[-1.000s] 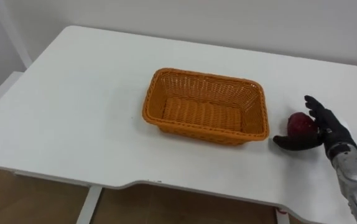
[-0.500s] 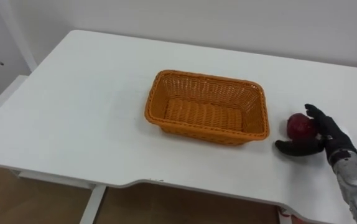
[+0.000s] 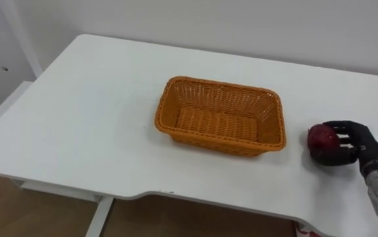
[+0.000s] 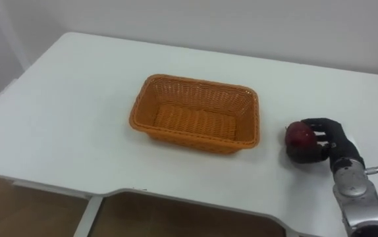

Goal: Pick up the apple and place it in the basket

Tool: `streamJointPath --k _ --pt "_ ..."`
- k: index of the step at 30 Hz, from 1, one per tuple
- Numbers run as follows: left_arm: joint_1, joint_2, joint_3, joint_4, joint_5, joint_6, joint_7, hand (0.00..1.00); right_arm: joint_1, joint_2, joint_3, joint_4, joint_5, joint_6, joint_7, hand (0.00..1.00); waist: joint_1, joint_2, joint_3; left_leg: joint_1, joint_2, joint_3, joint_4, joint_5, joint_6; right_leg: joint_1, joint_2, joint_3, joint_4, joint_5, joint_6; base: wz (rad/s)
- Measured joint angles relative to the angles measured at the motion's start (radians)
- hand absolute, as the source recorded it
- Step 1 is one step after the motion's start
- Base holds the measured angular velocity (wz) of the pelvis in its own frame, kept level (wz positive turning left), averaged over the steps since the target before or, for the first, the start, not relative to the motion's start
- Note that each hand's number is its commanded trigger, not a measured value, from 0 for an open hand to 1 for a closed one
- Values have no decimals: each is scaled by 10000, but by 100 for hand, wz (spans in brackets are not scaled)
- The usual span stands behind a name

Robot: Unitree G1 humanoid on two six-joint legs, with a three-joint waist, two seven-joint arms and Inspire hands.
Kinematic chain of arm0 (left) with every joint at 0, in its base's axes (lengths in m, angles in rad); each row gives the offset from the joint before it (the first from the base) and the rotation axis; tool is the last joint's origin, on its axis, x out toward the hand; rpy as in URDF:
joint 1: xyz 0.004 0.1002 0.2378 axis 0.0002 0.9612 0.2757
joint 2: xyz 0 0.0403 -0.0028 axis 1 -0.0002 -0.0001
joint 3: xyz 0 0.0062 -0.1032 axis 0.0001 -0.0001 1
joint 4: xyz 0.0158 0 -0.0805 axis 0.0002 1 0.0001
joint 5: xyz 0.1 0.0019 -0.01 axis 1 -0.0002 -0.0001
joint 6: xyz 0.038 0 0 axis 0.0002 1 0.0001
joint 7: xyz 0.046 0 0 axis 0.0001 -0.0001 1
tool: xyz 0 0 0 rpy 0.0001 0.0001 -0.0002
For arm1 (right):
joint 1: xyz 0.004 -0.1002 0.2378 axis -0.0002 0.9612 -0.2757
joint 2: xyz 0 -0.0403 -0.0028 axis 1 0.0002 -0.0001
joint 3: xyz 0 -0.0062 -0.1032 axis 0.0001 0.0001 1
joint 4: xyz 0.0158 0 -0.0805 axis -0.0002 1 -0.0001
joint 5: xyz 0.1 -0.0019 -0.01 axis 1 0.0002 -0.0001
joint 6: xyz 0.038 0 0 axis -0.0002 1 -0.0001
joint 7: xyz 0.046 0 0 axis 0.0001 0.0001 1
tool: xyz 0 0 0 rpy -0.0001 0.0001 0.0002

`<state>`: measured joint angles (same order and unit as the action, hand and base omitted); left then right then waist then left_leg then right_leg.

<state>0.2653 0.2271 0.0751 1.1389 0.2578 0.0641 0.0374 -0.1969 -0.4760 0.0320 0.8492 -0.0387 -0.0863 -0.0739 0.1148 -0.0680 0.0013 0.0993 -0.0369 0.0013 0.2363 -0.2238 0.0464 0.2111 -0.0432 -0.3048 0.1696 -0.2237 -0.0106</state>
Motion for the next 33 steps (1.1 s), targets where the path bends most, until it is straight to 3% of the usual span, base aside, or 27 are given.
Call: streamJointPath --k 8,12,14,20,24,28,31,33 --pt "-7 -26 -6 -4 130 10 -14 0 15 68 -163 -71 382 21 20 100 -4 25 -7 9 -3 48 8 2 3 -5 -5 41 2 -1 1 -1" --pt "-24 -44 -5 -59 164 11 -90 0 120 88 -165 -669 686 289 -61 100 -42 37 -10 -55 -5 68 14 2 3 -38 -7 64 -12 -2 1 0" --pt "-25 -43 1 -210 168 9 -101 0 181 189 -162 -1229 685 348 -223 100 -85 101 14 -78 -10 108 17 9 11 -83 -10 86 -15 -4 4 0" --pt "0 -43 -5 -306 161 0 -85 0 192 212 -160 -3260 879 432 -820 100 -88 109 -10 9 -16 172 -72 31 28 -124 -22 268 42 -13 19 -6" --pt "19 -42 -3 -470 173 -29 -84 0 196 216 -161 -4565 836 435 -1063 100 -172 -96 -28 21 -15 184 -89 31 29 -163 -20 318 30 -12 19 -1" --pt "15 -41 -36 -454 154 -72 -58 0 209 251 -139 -5873 584 102 -1410 100 -222 -127 84 168 -16 236 -143 30 29 -48 9 553 -9 -6 27 -5" --pt "19 -54 -46 -384 95 -111 -20 0 211 256 -141 -6428 653 74 -1551 100 -264 -79 114 154 -2 254 -181 26 29 -69 43 606 1 -5 28 -2" --pt "-21 -71 -38 -387 99 -114 -5 0 211 255 -143 -6703 650 74 -1556 100 -307 -37 87 141 9 265 -229 25 28 -82 92 615 13 -4 27 -2"
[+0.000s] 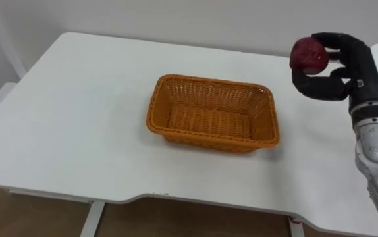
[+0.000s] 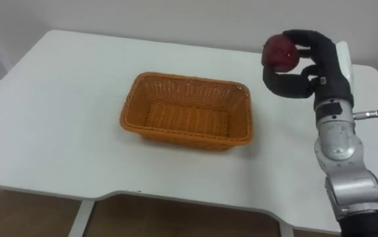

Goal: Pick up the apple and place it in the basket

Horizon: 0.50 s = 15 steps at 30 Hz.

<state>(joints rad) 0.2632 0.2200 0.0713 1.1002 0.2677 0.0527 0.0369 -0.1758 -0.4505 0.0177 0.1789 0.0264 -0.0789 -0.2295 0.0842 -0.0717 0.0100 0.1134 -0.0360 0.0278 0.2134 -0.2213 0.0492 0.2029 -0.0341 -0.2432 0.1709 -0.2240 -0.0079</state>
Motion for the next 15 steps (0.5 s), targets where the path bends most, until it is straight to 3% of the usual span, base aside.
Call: streamJointPath --k 2,5,15 --pt "33 -45 12 -1 60 -1 6 0 24 0 -4 -468 -52 21 -8 100 10 134 -113 -25 35 110 -37 1 -3 -101 2 3 47 3 -4 -10" --pt "35 -53 11 -21 62 -74 114 0 34 7 29 -1447 -83 21 -4 100 15 268 -150 19 71 241 -73 20 -26 -163 -8 47 122 5 -9 -10" --pt "-64 -55 -88 -5 67 -165 247 0 34 266 409 -2371 -1069 -156 431 100 54 31 -79 11 69 282 -104 31 -30 -282 -43 202 157 5 -8 -3"
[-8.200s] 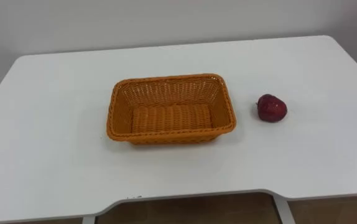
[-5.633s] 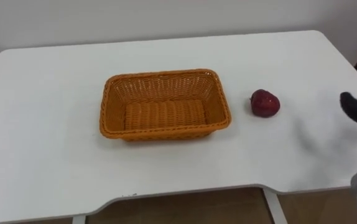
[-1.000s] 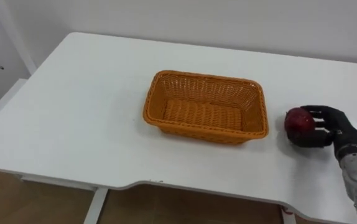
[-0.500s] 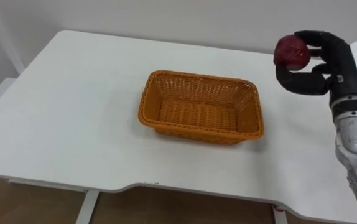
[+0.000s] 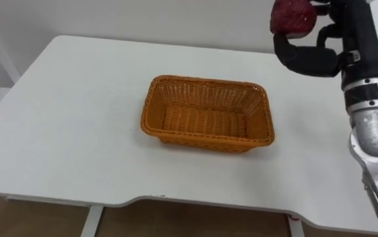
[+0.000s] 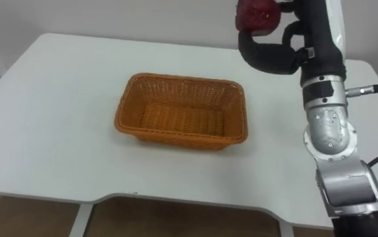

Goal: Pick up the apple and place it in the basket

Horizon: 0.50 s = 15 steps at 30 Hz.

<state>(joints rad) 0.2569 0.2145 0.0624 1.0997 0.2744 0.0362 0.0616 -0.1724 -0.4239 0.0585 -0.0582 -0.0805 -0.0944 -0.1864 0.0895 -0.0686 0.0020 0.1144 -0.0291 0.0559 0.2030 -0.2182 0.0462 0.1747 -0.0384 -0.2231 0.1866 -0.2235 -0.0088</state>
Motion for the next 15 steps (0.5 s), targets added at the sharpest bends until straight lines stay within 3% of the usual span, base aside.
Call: streamJointPath --k 5,12,13,14,15 --pt "-32 -8 -84 -11 3 -1 -83 0 5 42 128 -8 -428 2 658 100 34 59 35 -11 10 0 -55 -3 3 -11 10 -12 -4 0 1 0" --pt "-60 -8 -288 -9 6 -6 -86 0 15 110 1127 -241 -995 25 1475 100 56 167 -17 -4 11 0 -59 0 -1 -107 32 14 -15 0 0 0" --pt "-81 -13 -307 -11 5 -10 -89 0 17 113 1337 -389 -1149 27 1626 90 61 158 -22 -17 11 0 -61 0 -1 -140 33 18 -15 0 0 0" --pt "-80 -13 -308 -10 5 -11 -90 0 17 114 1523 -493 -1248 27 1763 51 89 141 -32 -21 12 0 -62 0 -1 -141 33 19 -16 0 0 0" --pt "-80 -13 -310 -10 5 -12 -94 0 18 115 1595 -532 -1273 27 1846 32 106 132 -38 -20 11 0 -62 0 -1 -139 32 18 -16 0 0 0"
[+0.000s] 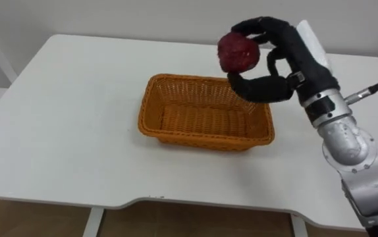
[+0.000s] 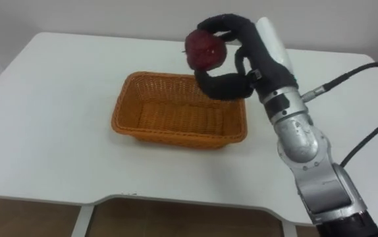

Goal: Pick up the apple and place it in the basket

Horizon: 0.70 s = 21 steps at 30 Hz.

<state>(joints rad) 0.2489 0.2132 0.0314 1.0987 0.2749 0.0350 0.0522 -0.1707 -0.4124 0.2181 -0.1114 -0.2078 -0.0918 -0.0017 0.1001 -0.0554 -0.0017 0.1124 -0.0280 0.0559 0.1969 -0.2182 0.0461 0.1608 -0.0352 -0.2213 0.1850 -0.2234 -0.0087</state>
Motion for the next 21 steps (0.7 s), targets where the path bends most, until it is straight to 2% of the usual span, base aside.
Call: streamJointPath --k 1,7,13,21 --pt "-45 3 -54 1 -3 -3 0 0 0 -1 70 -80 -12 1 158 0 21 -10 -5 -1 -3 -1 0 0 0 0 0 13 0 0 0 0" --pt "-111 17 -567 29 -84 -30 51 0 -1 34 395 -496 -10 0 515 0 146 -77 4 -74 -12 -35 30 2 2 30 -26 -20 -2 0 -1 2" --pt "-156 23 -607 133 -83 -204 59 0 3 50 393 -718 -104 -30 592 0 127 -124 46 -192 -8 -26 82 1 3 -31 -20 -12 7 1 -2 0" --pt "-291 35 -854 286 -84 -418 55 0 423 154 388 -1365 -371 -204 592 0 105 -122 50 -186 -8 -3 62 0 3 -40 8 -26 4 6 -8 0"
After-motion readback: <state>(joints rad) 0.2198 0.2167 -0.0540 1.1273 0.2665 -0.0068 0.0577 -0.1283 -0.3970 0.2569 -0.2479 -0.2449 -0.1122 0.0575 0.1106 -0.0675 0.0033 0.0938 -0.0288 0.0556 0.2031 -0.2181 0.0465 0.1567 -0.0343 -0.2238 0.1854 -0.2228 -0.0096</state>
